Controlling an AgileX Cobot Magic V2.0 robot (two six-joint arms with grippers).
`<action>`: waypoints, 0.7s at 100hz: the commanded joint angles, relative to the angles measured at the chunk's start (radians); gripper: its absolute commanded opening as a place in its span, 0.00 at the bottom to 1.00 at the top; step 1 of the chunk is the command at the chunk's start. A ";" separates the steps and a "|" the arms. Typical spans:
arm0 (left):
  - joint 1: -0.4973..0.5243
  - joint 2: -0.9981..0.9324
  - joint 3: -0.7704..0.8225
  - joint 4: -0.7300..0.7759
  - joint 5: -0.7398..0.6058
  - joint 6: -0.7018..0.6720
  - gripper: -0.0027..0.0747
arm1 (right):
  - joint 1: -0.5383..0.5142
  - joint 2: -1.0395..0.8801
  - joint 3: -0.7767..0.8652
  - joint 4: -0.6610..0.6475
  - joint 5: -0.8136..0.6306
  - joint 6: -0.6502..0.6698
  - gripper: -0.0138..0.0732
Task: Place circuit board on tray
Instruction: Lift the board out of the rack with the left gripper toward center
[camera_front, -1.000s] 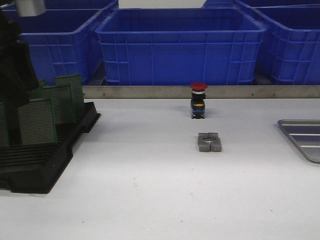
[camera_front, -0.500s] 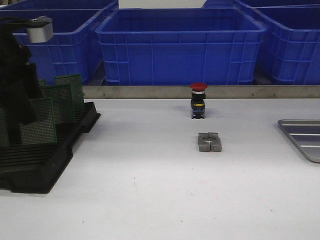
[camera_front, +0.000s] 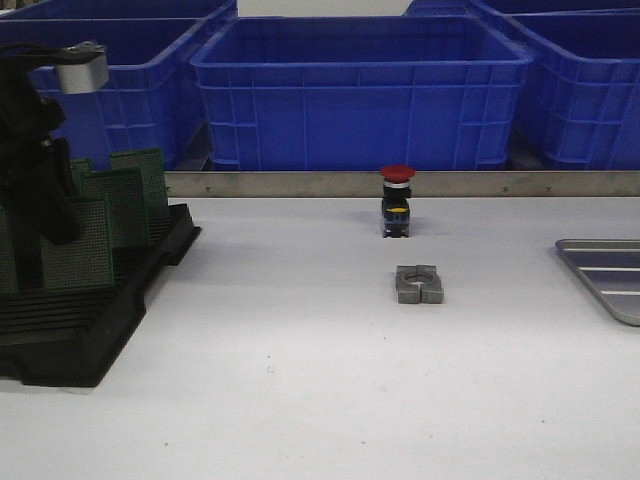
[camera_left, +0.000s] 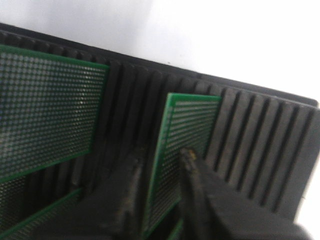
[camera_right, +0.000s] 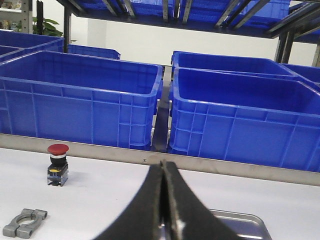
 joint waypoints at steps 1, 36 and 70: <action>0.000 -0.052 -0.028 -0.045 -0.019 -0.004 0.02 | -0.006 -0.022 -0.012 -0.010 -0.075 -0.003 0.08; 0.000 -0.052 -0.134 -0.099 0.115 -0.006 0.01 | -0.006 -0.022 -0.012 -0.010 -0.075 -0.003 0.08; -0.008 -0.134 -0.225 -0.157 0.202 -0.043 0.01 | -0.006 -0.022 -0.012 -0.010 -0.075 -0.003 0.08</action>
